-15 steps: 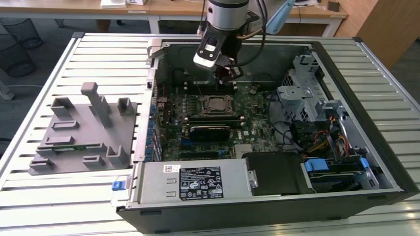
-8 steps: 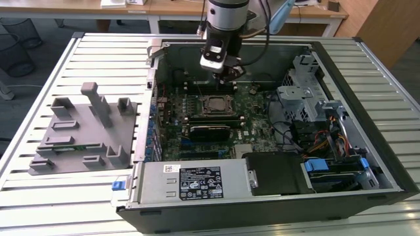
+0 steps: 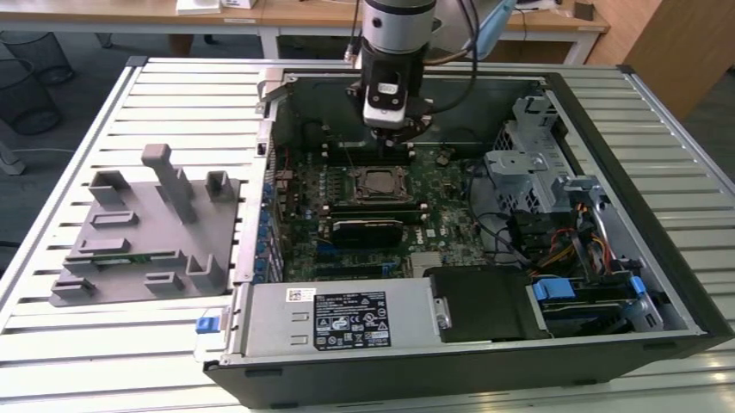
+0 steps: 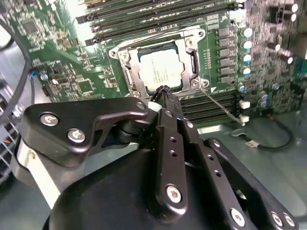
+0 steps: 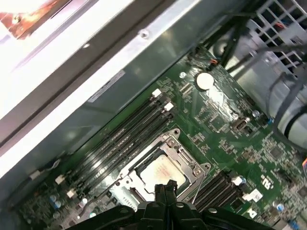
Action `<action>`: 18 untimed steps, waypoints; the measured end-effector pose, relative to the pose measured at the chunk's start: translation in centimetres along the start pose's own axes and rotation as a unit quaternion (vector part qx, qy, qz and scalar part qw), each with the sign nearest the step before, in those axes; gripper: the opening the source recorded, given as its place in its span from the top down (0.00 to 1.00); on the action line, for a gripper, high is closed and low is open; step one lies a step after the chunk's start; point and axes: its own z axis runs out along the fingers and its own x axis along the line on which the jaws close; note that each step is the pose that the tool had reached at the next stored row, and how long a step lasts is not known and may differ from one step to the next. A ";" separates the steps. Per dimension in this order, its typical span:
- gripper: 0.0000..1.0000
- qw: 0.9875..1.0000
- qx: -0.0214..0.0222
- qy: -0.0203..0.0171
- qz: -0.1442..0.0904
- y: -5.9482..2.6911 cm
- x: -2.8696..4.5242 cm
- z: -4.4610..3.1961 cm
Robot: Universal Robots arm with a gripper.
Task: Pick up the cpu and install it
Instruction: 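Install the first cpu locking lever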
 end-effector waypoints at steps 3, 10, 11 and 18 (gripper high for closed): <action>0.89 1.000 0.000 0.001 -0.027 0.00 0.00 0.02; 0.89 0.996 0.001 0.002 -0.091 0.00 0.00 0.13; 0.89 0.995 0.001 0.003 -0.100 0.00 0.00 0.15; 0.89 0.987 0.001 0.004 -0.163 -0.01 0.00 0.24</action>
